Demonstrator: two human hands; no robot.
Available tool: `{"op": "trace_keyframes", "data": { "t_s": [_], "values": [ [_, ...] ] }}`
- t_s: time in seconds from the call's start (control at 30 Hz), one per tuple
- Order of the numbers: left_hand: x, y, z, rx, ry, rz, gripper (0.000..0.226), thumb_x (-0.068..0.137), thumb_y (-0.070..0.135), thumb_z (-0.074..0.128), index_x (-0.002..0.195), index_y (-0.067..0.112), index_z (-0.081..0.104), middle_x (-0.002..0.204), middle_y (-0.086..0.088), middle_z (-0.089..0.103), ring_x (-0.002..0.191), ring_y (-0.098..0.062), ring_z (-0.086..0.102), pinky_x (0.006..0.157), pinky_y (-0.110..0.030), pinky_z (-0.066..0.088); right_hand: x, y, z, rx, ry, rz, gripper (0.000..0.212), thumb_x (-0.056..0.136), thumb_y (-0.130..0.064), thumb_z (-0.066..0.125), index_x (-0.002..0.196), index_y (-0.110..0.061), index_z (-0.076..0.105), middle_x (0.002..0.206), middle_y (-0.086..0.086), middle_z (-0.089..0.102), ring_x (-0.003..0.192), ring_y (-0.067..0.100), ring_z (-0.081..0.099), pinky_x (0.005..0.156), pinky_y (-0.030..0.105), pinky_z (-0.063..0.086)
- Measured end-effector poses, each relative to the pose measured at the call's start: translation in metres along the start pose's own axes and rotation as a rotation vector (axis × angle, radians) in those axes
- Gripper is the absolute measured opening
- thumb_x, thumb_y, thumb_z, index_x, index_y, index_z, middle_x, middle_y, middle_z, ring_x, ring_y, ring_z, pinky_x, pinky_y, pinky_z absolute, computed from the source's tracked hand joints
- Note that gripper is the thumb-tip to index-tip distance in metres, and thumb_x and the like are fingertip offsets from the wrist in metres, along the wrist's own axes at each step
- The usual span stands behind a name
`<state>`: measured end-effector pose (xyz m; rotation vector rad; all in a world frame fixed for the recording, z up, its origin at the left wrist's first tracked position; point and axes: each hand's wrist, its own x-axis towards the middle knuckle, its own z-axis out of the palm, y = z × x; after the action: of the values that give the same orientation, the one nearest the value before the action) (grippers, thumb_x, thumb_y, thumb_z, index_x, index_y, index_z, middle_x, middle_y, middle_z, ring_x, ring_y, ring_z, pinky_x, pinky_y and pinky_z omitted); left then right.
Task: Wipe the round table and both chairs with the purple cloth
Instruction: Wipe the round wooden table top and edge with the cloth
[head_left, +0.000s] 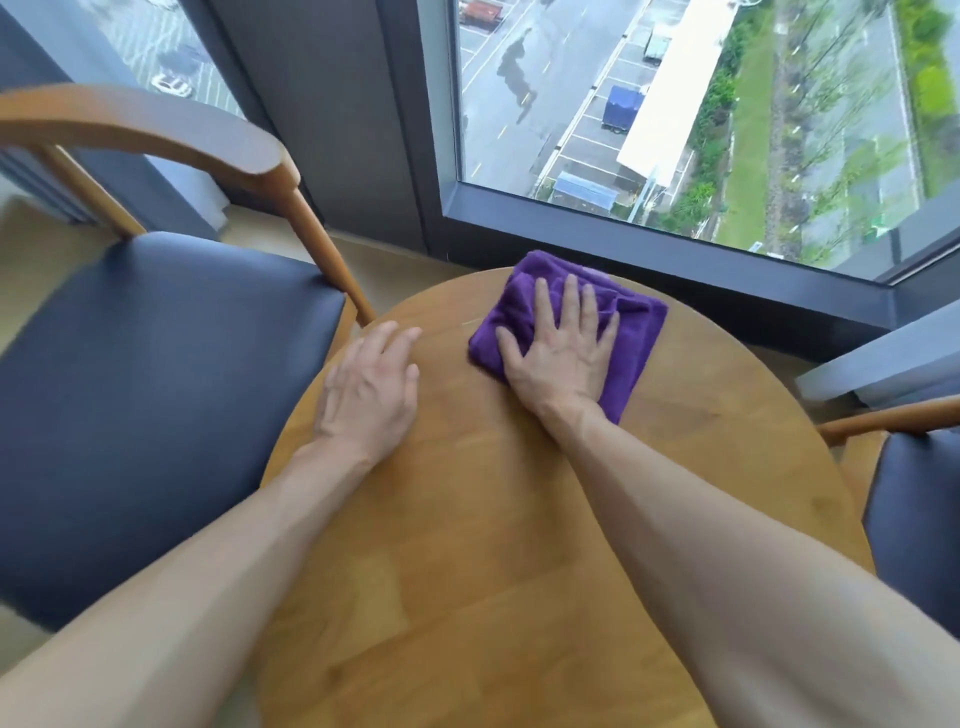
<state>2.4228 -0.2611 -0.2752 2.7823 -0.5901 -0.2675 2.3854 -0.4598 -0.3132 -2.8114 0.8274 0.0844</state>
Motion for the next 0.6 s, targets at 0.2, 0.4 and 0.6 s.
{"op": "trace_keyframes", "data": {
  "t_s": [0.2, 0.4, 0.6],
  "values": [
    [0.004, -0.007, -0.013, -0.137, 0.130, 0.049, 0.042, 0.099, 0.012, 0.044, 0.137, 0.017, 0.059, 0.149, -0.006, 0.049, 0.134, -0.031, 0.044, 0.110, -0.049, 0.036, -0.059, -0.071, 0.001, 0.361, -0.135, -0.321, 0.066, 0.095, -0.028, 0.044, 0.156, -0.017, 0.021, 0.165, 0.006, 0.011, 0.153, 0.019, 0.003, 0.123, 0.048, 0.002],
    [0.000, 0.039, 0.029, 0.004, 0.013, -0.035, 0.066, 0.095, 0.066, 0.033, 0.151, 0.032, 0.035, 0.164, -0.005, 0.024, 0.152, -0.025, 0.018, 0.121, -0.056, 0.013, -0.069, 0.017, -0.024, 0.436, 0.046, -0.122, 0.058, 0.092, -0.006, 0.045, 0.149, -0.012, 0.039, 0.159, 0.009, 0.031, 0.149, 0.024, 0.021, 0.122, 0.036, 0.014],
    [0.018, 0.109, 0.074, 0.098, -0.041, -0.169, 0.086, 0.088, 0.073, 0.034, 0.159, 0.028, 0.015, 0.168, -0.003, 0.000, 0.154, -0.026, -0.006, 0.117, -0.067, -0.003, -0.104, 0.171, -0.049, 0.100, -0.020, 0.134, 0.057, 0.097, -0.016, 0.043, 0.153, -0.022, 0.031, 0.163, 0.002, 0.022, 0.151, 0.022, 0.015, 0.122, 0.042, 0.013]
  ]
}}
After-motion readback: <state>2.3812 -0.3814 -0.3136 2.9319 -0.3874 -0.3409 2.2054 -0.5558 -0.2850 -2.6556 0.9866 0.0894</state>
